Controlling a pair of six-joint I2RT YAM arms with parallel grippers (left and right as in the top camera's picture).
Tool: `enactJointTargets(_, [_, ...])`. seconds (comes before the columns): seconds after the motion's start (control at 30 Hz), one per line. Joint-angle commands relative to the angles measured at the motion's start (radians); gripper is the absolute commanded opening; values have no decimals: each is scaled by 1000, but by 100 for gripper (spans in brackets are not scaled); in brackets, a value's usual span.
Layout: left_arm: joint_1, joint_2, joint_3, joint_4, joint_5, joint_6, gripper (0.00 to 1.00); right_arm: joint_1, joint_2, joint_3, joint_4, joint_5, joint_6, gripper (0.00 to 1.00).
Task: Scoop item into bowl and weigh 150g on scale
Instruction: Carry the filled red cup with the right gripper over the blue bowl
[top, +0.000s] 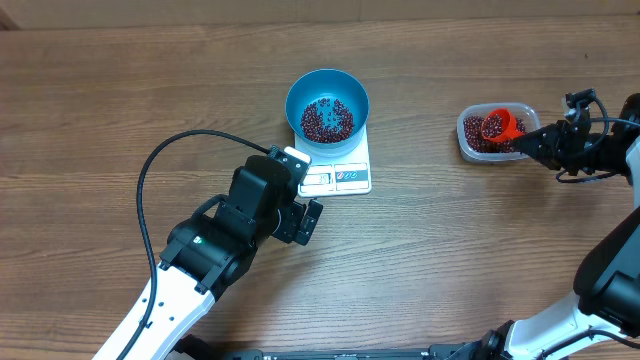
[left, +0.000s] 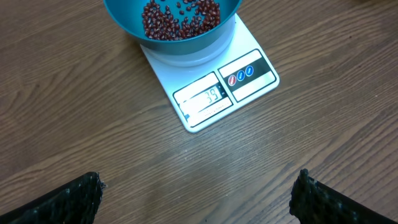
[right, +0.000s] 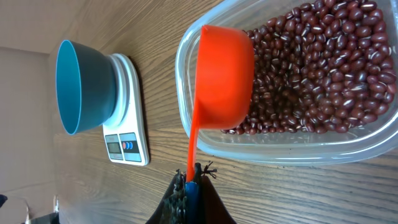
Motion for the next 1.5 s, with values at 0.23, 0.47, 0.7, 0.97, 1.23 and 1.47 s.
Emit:
enactJointTargets(0.23, [4,3,0,4,12,18,100,-4,5,-5,2,-97,-12,4])
enactJointTargets(0.47, [4,3,0,4,12,18,99,-4,5,-5,0,-233,-12,4])
enactJointTargets(0.7, [4,3,0,4,12,18,99,7,5,-5,-2,-441,-11,4])
enactJointTargets(0.97, [4,3,0,4,12,18,100,89,5,-5,-1,-568,-8,4])
enactJointTargets(1.23, [4,3,0,4,12,18,99,234,5,-4,101,-570,42,4])
enactJointTargets(1.47, [4,3,0,4,12,18,99,372,5,-4,267,-563,142,4])
